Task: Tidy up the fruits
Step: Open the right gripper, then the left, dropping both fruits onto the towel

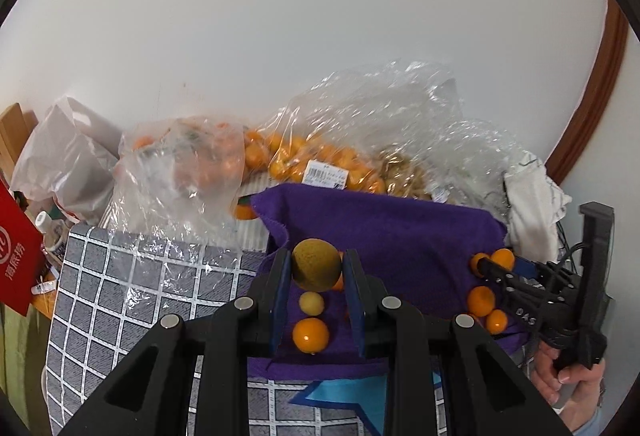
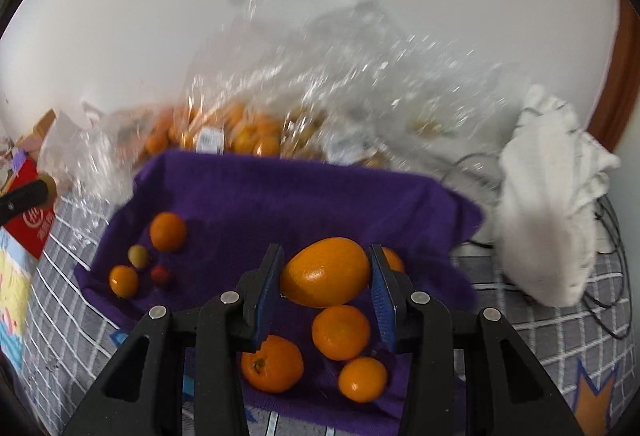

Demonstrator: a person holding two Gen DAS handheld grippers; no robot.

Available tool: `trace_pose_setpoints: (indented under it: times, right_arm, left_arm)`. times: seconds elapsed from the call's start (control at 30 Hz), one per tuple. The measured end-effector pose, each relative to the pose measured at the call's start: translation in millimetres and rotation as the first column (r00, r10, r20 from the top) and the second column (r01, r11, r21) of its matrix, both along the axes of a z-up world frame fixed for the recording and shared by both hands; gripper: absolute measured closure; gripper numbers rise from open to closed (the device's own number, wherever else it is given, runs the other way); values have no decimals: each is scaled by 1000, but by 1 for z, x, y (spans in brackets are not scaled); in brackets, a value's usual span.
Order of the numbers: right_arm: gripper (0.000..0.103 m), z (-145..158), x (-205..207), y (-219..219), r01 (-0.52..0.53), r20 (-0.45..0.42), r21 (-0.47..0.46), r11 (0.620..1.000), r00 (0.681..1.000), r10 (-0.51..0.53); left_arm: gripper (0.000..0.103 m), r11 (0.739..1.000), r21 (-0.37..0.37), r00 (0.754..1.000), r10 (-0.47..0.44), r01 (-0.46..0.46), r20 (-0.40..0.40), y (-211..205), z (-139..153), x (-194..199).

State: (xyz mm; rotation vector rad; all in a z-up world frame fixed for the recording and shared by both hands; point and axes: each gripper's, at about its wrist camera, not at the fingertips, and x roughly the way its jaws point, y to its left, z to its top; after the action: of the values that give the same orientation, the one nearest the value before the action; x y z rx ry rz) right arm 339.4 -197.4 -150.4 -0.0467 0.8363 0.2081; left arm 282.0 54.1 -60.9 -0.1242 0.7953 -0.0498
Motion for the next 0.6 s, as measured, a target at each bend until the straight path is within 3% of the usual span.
trace_pose_setpoints:
  times: [0.23, 0.6]
  right_arm:
    - [61, -31, 19, 9, -13, -52, -53, 999, 999, 10]
    - [58, -41, 20, 5, -34, -87, -54, 998, 996, 29]
  left_arm:
    - [78, 1000, -19, 999, -8, 7, -33, 1, -21, 13]
    - [78, 998, -24, 993, -64, 62, -98, -31, -50, 34]
